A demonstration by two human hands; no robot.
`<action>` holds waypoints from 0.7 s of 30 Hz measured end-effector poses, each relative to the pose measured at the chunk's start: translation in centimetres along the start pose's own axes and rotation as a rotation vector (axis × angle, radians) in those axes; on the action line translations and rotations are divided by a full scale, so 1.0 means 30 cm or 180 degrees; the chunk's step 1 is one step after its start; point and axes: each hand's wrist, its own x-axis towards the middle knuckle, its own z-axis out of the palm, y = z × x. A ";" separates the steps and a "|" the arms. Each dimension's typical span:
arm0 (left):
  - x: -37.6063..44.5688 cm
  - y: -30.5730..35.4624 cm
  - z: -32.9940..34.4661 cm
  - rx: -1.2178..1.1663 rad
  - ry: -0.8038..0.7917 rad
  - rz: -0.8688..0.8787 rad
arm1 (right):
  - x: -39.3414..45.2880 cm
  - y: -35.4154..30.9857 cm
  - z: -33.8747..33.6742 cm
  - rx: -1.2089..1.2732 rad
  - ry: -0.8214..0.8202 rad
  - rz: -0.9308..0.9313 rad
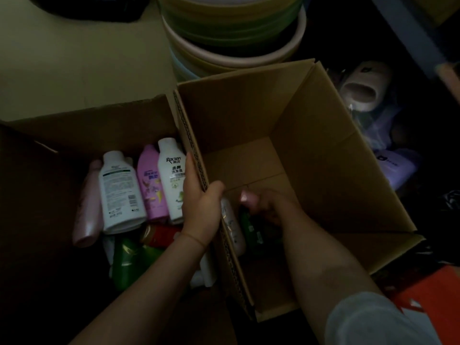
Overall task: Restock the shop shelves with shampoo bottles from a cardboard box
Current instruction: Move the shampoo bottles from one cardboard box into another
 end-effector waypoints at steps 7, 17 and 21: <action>-0.002 0.015 -0.004 -0.0015 -0.0079 -0.0116 | -0.164 -0.199 -0.110 0.1586 0.0152 -0.1038; -0.052 0.255 -0.215 -0.0724 -0.0852 -0.0425 | -0.568 -0.479 -0.018 0.1676 0.0348 -0.2068; -0.052 0.297 -0.370 -0.0835 -0.0496 -0.0525 | -0.610 -0.536 0.098 0.1213 0.0595 -0.2457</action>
